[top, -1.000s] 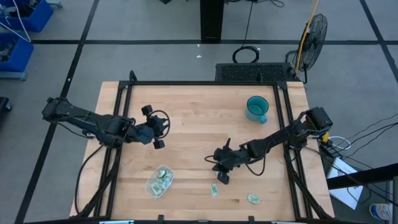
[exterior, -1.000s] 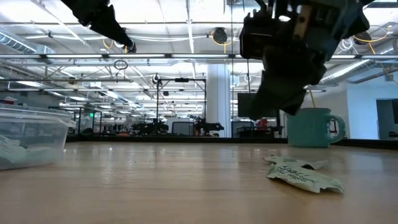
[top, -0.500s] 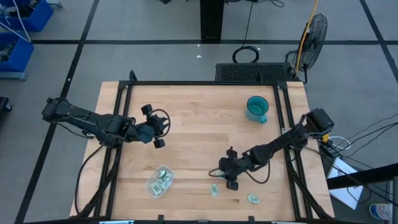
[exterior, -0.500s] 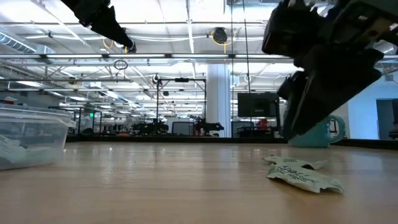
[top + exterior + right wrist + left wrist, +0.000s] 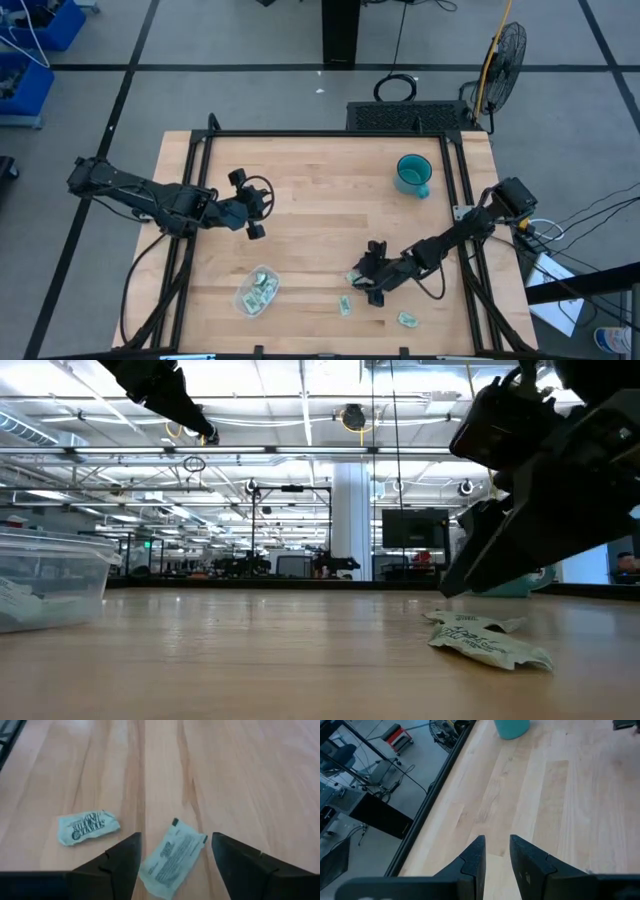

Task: Pick and place Stevia / Truvia into bins
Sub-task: Put the white stevia packet into the transparent bin

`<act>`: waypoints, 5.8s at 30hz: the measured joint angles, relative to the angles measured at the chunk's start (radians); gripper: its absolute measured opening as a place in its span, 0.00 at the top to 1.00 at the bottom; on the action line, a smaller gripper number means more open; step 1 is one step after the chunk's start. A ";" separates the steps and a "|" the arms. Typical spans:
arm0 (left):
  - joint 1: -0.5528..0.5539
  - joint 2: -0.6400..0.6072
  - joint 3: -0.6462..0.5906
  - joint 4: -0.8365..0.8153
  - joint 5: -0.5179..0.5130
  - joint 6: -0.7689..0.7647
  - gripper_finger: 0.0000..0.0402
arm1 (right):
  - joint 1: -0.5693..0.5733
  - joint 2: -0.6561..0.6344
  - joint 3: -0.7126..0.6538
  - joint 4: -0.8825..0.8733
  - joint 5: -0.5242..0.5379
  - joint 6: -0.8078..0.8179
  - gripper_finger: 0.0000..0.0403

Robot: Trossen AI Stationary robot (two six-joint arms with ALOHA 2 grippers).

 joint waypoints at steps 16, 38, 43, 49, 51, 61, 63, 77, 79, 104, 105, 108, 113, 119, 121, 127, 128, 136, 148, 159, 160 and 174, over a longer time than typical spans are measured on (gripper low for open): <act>0.009 0.000 0.000 0.002 -0.006 -0.001 0.76 | 0.006 0.141 -0.015 0.093 0.083 -0.103 0.40; 0.066 0.000 0.000 0.002 -0.009 0.008 0.76 | -0.005 0.149 -0.019 0.222 0.100 -0.171 0.80; 0.066 0.000 0.000 0.002 -0.010 0.016 0.76 | -0.042 0.149 -0.009 0.369 0.108 -0.254 0.84; 0.066 0.000 0.000 0.005 -0.061 0.070 0.76 | -0.127 0.170 0.157 0.410 0.066 -0.466 0.84; 0.071 0.000 0.000 0.020 -0.095 0.104 0.76 | -0.156 0.217 0.271 0.416 -0.035 -0.562 0.84; 0.125 -0.001 0.000 0.165 -0.636 0.250 0.76 | -0.240 0.601 0.821 0.316 -0.237 -0.782 0.84; 0.136 -0.001 0.000 0.157 -0.623 0.246 0.76 | -0.251 0.644 0.875 0.319 -0.237 -0.772 0.84; 0.190 -0.001 0.000 0.154 -0.455 0.182 0.76 | -0.265 0.673 0.922 0.219 -0.269 -0.720 0.62; 0.197 -0.001 0.000 0.150 -0.446 0.182 0.76 | -0.258 0.673 0.922 0.218 -0.267 -0.746 0.57; 0.204 0.000 0.000 0.099 0.039 0.045 0.76 | 0.046 0.248 0.920 -0.979 -0.104 0.006 0.56; 0.203 0.000 0.000 0.099 0.052 0.045 0.76 | 0.057 0.232 0.920 -1.038 -0.148 0.094 0.57; 0.204 0.000 0.000 0.098 0.055 0.045 0.76 | 0.094 0.204 0.920 -1.148 -0.322 0.323 0.57; 0.204 0.000 0.000 0.083 0.054 0.032 0.76 | 0.174 0.201 0.919 -1.266 -0.484 0.573 0.57; 0.204 0.000 0.000 0.021 0.051 -0.004 0.76 | 0.269 0.210 0.866 -1.269 -0.449 0.691 0.57; 0.204 0.000 0.000 0.003 0.051 -0.010 0.76 | 0.298 0.209 0.829 -1.268 -0.449 0.720 0.57; 0.204 0.000 0.000 -0.038 0.051 -0.064 0.76 | 0.355 0.209 0.692 -1.225 -0.447 0.736 0.58; 0.204 0.000 0.000 -0.039 0.051 -0.065 0.76 | 0.359 0.210 0.671 -1.217 -0.448 0.736 0.58; 0.204 0.000 0.000 -0.037 0.046 -0.074 0.76 | 0.364 0.206 0.554 -1.184 -0.449 0.730 0.58; 0.204 0.000 0.000 -0.034 0.045 -0.074 0.76 | 0.364 0.204 0.520 -1.148 -0.452 0.675 0.80; 0.204 0.000 0.000 -0.004 0.044 -0.064 0.76 | 0.302 0.159 0.513 -1.090 -0.261 0.645 0.99; 0.204 0.000 0.000 0.001 0.043 -0.064 0.76 | 0.280 0.157 0.513 -1.049 -0.216 0.606 0.99; 0.249 0.000 0.000 0.051 0.005 -0.009 0.76 | -0.209 0.297 0.516 0.095 -0.082 -0.534 1.00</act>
